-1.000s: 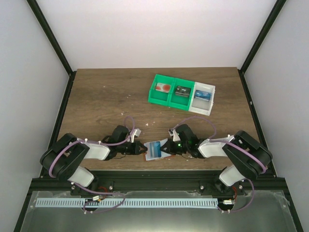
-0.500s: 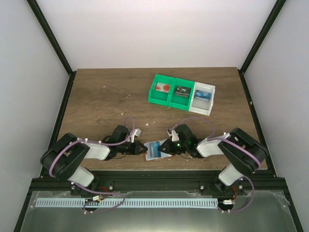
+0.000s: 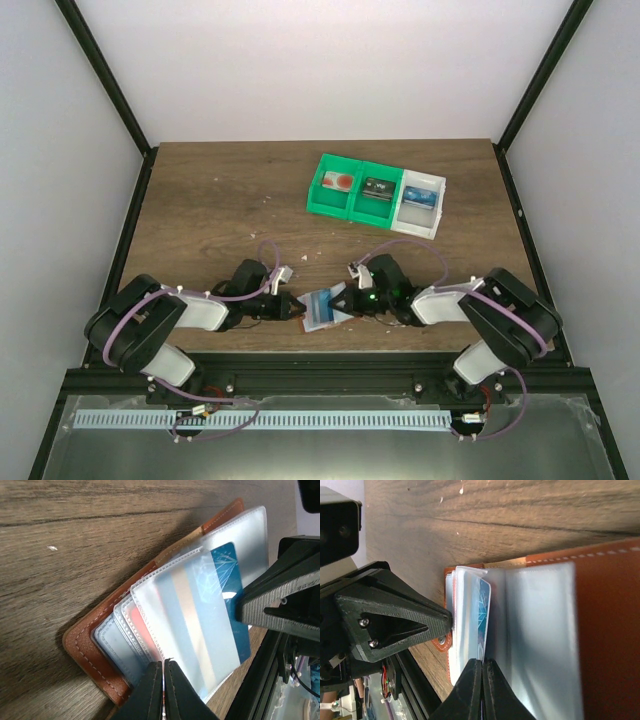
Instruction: Take the credit cards out of the card holder
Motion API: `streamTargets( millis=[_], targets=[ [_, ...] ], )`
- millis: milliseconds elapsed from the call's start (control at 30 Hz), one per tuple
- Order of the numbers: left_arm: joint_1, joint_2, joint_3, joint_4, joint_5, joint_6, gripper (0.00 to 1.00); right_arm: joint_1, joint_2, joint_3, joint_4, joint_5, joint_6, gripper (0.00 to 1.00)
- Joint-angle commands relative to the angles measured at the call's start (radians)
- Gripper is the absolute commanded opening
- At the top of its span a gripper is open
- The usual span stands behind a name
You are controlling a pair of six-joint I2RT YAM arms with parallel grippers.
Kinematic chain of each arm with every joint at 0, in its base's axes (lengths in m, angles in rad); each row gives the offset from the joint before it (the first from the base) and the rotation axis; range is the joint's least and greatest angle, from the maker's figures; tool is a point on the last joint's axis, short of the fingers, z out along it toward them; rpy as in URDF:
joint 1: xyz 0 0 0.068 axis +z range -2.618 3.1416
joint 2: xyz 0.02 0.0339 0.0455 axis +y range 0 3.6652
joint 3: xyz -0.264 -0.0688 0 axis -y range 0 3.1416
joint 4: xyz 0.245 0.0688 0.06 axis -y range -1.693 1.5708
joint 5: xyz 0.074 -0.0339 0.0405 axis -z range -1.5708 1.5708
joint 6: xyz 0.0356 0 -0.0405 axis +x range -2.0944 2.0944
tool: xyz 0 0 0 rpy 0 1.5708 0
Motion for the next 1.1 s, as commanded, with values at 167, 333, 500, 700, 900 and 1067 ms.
streamTargets(
  millis=[167,333,500,700,900,1067],
  targets=[
    [-0.003,0.034,-0.017,-0.055,-0.027,0.011,0.06,-0.061,-0.102,-0.019,-0.148,0.069,-0.073,0.0],
    [-0.002,0.039,-0.012,-0.06,-0.026,0.014,0.06,-0.074,-0.146,-0.015,-0.196,0.091,-0.09,0.01],
    [-0.003,0.037,-0.01,-0.063,-0.029,0.017,0.06,-0.09,-0.187,-0.008,-0.246,0.122,-0.11,0.0],
    [-0.002,0.043,-0.004,-0.063,-0.027,0.018,0.06,-0.105,-0.25,0.026,-0.354,0.182,-0.14,0.0],
    [-0.003,0.035,0.007,-0.064,-0.011,0.006,0.16,-0.105,-0.35,0.068,-0.442,0.26,-0.18,0.01],
    [-0.002,0.004,0.038,-0.086,0.014,-0.013,0.26,-0.105,-0.401,0.093,-0.469,0.27,-0.224,0.01]
  ],
)
